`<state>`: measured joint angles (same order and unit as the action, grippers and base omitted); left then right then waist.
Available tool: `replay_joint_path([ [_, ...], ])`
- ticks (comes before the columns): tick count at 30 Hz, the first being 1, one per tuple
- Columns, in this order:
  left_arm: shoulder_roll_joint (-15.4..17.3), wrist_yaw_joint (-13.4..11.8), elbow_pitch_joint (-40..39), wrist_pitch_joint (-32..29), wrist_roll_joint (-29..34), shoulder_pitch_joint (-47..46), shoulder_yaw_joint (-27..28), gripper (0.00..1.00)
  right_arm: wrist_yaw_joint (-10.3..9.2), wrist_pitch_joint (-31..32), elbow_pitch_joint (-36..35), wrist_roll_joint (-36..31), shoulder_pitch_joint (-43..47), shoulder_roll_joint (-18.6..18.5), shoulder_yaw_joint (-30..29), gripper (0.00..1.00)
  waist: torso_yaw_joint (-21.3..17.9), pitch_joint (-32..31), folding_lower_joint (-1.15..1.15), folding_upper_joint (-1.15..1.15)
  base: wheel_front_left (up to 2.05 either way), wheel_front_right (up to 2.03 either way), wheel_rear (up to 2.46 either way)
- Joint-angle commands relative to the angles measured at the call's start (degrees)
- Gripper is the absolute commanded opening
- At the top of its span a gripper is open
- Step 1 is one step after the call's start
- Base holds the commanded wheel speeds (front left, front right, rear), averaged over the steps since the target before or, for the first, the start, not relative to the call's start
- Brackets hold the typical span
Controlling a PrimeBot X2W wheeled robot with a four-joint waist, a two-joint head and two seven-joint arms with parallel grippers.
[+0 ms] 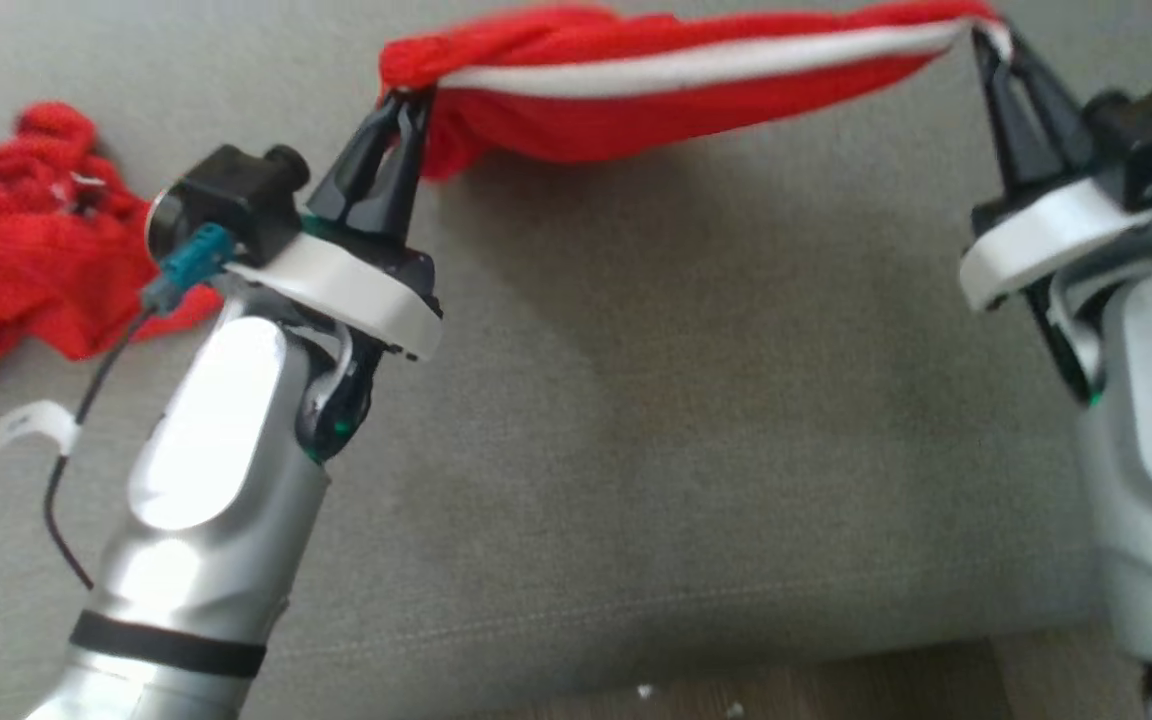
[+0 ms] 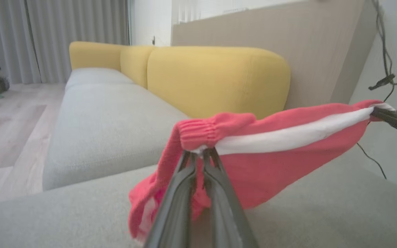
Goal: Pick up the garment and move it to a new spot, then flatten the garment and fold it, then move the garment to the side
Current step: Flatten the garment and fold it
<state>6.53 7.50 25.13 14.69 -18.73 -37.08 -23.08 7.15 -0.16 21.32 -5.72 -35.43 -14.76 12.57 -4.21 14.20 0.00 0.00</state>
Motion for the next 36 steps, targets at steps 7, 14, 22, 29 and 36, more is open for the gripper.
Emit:
replay_joint_path([
  [7, 2.67, -0.37, -10.05, -5.19, -4.10, -3.22, 3.89, 0.00, 0.34, 0.19, -4.37, 0.79, -6.79, -4.34, 3.44, 0.00, 2.29, -9.07, 0.00, 0.00, 0.00, 0.00, 0.00],
  [14, 3.28, -3.36, -20.46, -13.22, -8.22, -0.23, 6.01, 0.00, 0.34, 5.12, -10.81, 2.76, -6.51, -7.82, 4.39, 0.00, 1.75, -14.05, 0.00, 0.00, 0.00, 0.00, 0.00],
  [22, 6.35, -5.40, -29.29, -24.61, -9.43, -2.58, 6.24, 0.00, 0.34, 15.76, -19.88, 7.37, -8.30, -13.08, 6.56, 0.00, 0.65, -9.43, 0.00, 0.00, 0.00, 0.00, 0.00],
  [29, 7.08, -4.33, -24.37, -31.80, -11.56, -15.83, 7.04, 0.00, 0.34, 18.84, -14.98, 13.67, -21.48, -13.86, 11.23, 0.00, -0.72, 3.50, 0.00, 0.00, 0.00, 0.00, 0.00],
  [36, 7.97, -2.89, -12.17, -27.18, -7.67, -32.31, 7.46, 0.00, 0.34, 11.85, -0.98, 13.01, -39.32, -8.56, 13.07, 0.00, -2.21, 12.75, 0.00, 0.00, 0.00, 0.00, 0.00],
])
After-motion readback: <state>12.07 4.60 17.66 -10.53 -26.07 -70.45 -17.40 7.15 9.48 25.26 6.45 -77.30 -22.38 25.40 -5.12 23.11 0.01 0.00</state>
